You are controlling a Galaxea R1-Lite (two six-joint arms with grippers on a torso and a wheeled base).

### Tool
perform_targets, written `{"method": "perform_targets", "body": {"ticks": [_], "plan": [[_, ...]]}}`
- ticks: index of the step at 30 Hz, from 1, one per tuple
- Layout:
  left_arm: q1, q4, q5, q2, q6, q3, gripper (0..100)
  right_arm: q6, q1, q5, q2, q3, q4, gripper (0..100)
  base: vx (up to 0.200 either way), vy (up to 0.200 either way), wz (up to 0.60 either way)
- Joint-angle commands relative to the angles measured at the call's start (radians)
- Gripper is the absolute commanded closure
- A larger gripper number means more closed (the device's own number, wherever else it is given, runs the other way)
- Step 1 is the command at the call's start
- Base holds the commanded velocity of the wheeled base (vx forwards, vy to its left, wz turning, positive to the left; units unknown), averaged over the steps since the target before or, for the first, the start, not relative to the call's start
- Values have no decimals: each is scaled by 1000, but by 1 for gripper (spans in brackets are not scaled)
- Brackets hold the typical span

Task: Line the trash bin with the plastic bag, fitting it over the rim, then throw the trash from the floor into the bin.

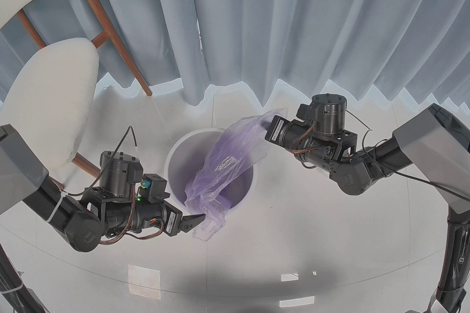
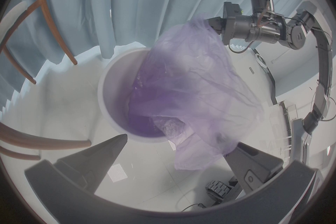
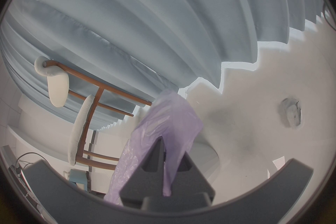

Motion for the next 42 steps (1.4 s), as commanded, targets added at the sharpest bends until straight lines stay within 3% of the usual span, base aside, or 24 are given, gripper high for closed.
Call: {"method": "perform_targets", "body": {"ticks": [1, 8, 19, 20, 27, 30, 31, 32, 36, 42], "plan": [[13, -42, -6, -7, 46, 64, 0, -3, 1, 0, 5, -3, 0, 100, 0, 0, 0], [36, -43, 5, 43, 41, -31, 0, -1, 2, -4, 0, 0, 0, 100, 0, 0, 0], [-11, -43, 5, 85, 14, -80, 0, 0, 2, -26, 1, 2, -2, 100, 0, 0, 0], [-11, -43, 5, 85, 3, -80, 100, -1, 1, -26, 1, 2, -2, 100, 0, 0, 0], [62, -40, -4, 39, -48, -94, 100, -12, -7, 6, -32, 23, -17, 100, 0, 0, 0], [121, -11, -6, 1, -51, -96, 100, -69, -47, 143, -89, 115, -10, 100, 0, 0, 0], [121, -11, -6, 1, -51, -96, 100, -75, -48, 149, -92, 121, -10, 100, 0, 0, 0], [159, 6, -6, -6, -51, -100, 100, -153, -80, 230, -104, 184, -13, 100, 0, 0, 0], [208, 9, -9, -6, -52, -125, 100, -339, -162, 352, -94, 253, -14, 100, 0, 0, 0], [222, 13, -6, -3, -77, -166, 100, -366, -203, 375, -60, 215, -8, 100, 0, 0, 0]]}}
